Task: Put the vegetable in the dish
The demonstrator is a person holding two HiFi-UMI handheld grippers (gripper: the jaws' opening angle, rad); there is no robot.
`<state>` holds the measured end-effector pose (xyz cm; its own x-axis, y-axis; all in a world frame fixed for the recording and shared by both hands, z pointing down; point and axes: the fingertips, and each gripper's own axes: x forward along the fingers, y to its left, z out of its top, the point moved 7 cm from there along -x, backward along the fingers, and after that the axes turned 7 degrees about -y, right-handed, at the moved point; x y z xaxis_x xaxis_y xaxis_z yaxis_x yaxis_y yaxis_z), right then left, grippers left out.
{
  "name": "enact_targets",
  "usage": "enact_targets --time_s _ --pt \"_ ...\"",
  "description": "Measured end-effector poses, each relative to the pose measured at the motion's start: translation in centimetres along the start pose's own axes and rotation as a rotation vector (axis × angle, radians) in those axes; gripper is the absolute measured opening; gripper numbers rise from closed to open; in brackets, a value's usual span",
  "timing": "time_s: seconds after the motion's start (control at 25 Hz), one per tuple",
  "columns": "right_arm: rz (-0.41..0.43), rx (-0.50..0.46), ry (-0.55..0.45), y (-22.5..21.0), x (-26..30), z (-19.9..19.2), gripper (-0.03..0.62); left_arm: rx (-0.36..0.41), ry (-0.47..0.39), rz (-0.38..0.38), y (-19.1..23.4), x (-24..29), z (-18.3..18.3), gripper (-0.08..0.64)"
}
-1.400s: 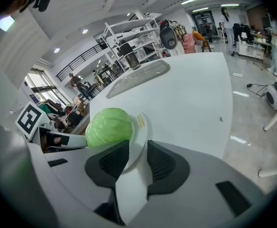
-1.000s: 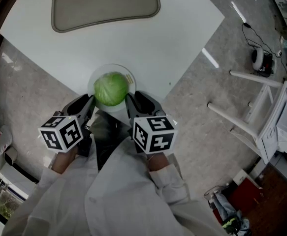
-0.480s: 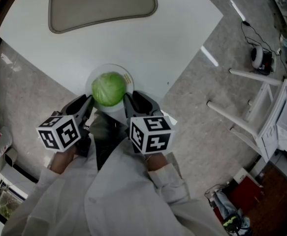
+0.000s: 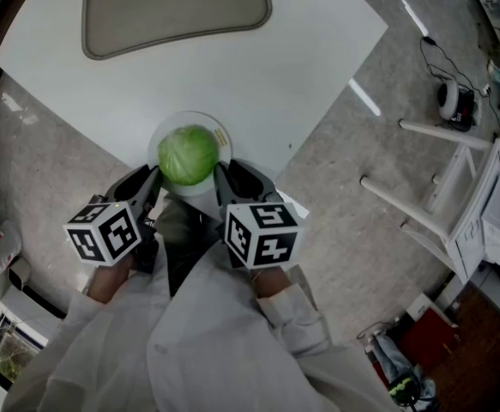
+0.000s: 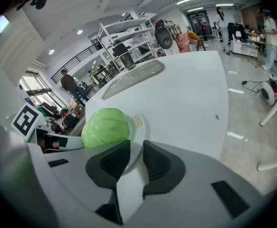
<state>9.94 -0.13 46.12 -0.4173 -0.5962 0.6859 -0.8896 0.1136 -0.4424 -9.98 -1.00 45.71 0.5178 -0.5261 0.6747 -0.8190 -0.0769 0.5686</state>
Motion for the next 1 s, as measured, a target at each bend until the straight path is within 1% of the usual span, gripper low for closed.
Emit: enact_targets --time_s 0.16,0.36,0.48,0.84,1.0 --pt "0.011 0.016 0.002 -0.2 0.0 0.0 0.088 0.022 0.01 0.027 -0.1 0.1 0.0 0.077" --pt "0.006 0.024 0.012 -0.1 0.0 0.1 0.084 0.003 0.009 0.047 -0.2 0.0 0.0 0.074" --pt "0.018 0.032 0.007 -0.4 0.0 0.2 0.08 0.007 0.004 0.06 -0.5 0.0 -0.2 0.074" --pt "0.032 -0.004 0.031 -0.4 -0.1 0.9 0.078 -0.025 0.005 0.06 -0.6 -0.2 -0.3 0.071" --pt "0.041 -0.012 0.029 -0.5 -0.2 1.4 0.078 -0.01 -0.016 0.068 -1.1 -0.3 0.1 0.071"
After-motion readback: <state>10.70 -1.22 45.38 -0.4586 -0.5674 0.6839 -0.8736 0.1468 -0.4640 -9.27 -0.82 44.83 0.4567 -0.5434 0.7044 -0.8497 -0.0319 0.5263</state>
